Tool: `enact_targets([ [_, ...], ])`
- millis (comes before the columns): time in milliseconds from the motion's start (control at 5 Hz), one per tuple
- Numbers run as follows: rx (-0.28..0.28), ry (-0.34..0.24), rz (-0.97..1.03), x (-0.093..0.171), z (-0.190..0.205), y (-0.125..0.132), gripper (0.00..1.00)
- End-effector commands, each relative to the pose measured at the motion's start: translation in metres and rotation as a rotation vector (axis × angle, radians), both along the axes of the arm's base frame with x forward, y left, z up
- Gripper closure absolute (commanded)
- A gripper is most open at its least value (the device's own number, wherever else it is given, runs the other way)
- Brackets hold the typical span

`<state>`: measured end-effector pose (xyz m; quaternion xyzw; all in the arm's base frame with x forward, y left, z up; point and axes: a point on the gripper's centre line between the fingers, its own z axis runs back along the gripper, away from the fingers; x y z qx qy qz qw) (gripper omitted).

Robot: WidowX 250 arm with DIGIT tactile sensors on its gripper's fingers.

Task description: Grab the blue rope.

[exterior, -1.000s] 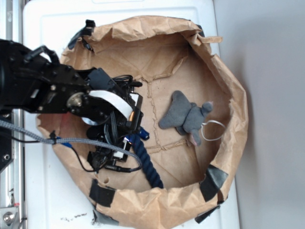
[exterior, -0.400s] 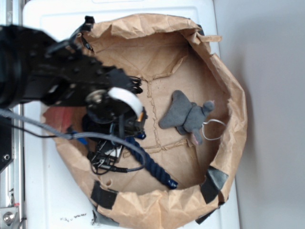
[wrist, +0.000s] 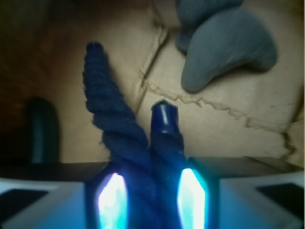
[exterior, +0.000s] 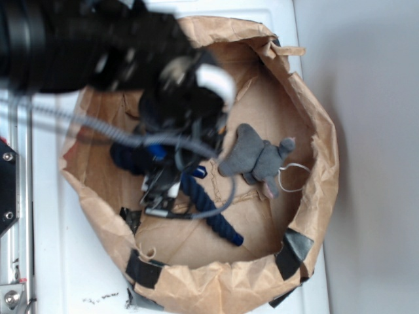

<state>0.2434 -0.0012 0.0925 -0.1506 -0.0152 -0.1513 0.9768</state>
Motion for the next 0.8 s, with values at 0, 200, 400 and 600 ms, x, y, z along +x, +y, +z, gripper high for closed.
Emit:
enact_targets([
  [0,-0.035,-0.053,0.042,0.008,0.044,0.007,1.00],
  [200,-0.016,-0.077,0.059,0.005,0.048,0.004,1.00],
  [400,0.020,-0.107,0.025,-0.001,0.031,-0.001,0.00],
  [600,0.018,-0.127,-0.010,-0.004,0.018,-0.007,0.00],
])
